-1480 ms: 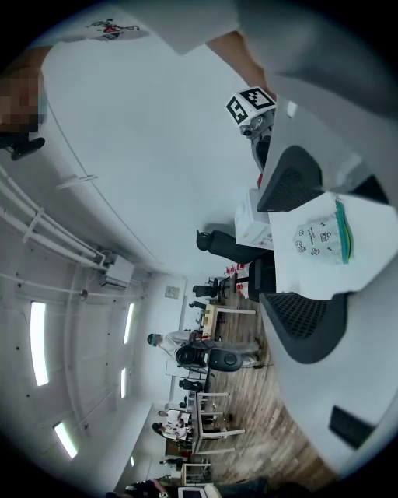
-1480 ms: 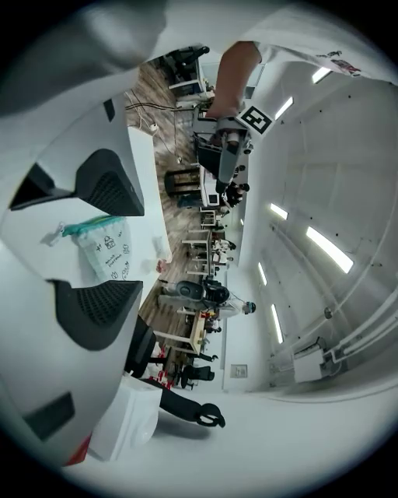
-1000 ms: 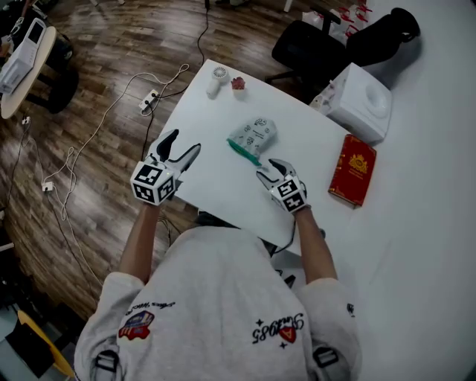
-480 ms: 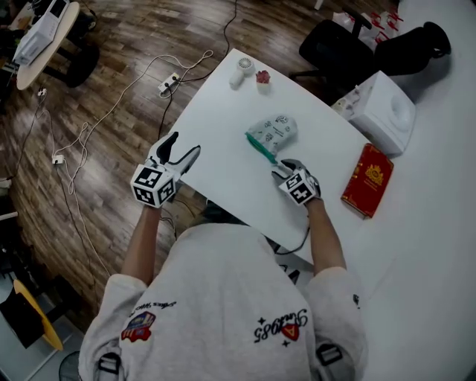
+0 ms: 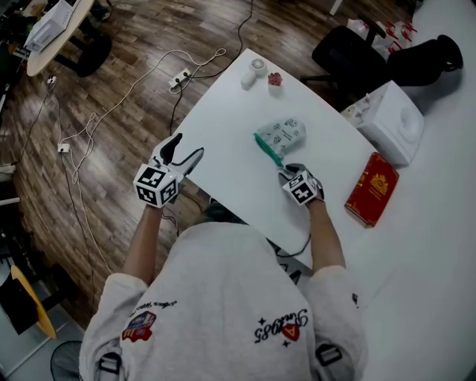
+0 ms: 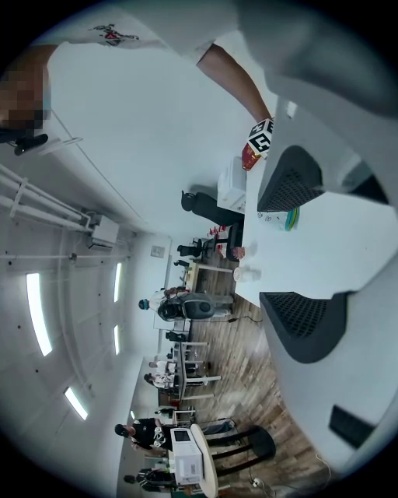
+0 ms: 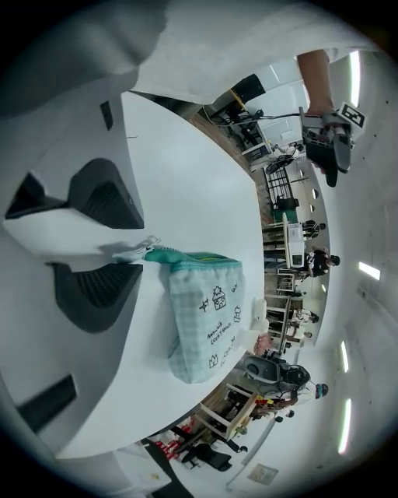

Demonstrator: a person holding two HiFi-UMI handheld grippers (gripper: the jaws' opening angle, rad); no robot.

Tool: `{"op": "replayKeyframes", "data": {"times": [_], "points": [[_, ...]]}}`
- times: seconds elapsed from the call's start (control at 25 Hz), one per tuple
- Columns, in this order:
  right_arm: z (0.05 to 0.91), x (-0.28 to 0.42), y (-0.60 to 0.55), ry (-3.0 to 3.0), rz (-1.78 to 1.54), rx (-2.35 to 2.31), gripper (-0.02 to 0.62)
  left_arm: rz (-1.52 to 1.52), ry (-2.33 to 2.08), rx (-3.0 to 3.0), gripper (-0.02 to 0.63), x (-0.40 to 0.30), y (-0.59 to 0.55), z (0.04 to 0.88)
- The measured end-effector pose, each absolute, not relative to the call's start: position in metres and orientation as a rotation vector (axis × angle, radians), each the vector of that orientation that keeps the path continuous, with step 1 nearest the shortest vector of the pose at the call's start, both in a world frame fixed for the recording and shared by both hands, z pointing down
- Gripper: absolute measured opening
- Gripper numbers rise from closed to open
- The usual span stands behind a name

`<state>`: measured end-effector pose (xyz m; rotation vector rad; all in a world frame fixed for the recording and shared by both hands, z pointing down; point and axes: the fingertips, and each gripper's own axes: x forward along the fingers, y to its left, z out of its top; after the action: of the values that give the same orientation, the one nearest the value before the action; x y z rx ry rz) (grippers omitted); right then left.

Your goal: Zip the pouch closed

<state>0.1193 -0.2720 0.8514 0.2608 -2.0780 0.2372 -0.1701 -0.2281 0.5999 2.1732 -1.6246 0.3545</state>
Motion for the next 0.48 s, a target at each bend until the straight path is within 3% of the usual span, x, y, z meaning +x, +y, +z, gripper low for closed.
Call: {"op": "replayKeyframes", "data": {"times": [0.16,0.24,0.48], "points": [[0.847,0.118,-0.269,-2.056,0.294,0.27,0.105,0.355,-1.611,2.18,0.316,-0.167,-0.229,0.598],[0.847,0.117,-0.263,-2.04,0.306,0.272,0.032,0.358,-1.59,2.192,0.316,-0.161,-0.228,0.6],[0.835,0.113,-0.268,-2.062,0.288,0.363,0.023,0.392,-1.517,2.254,0.316,-0.145,-0.23,0.6]]}}
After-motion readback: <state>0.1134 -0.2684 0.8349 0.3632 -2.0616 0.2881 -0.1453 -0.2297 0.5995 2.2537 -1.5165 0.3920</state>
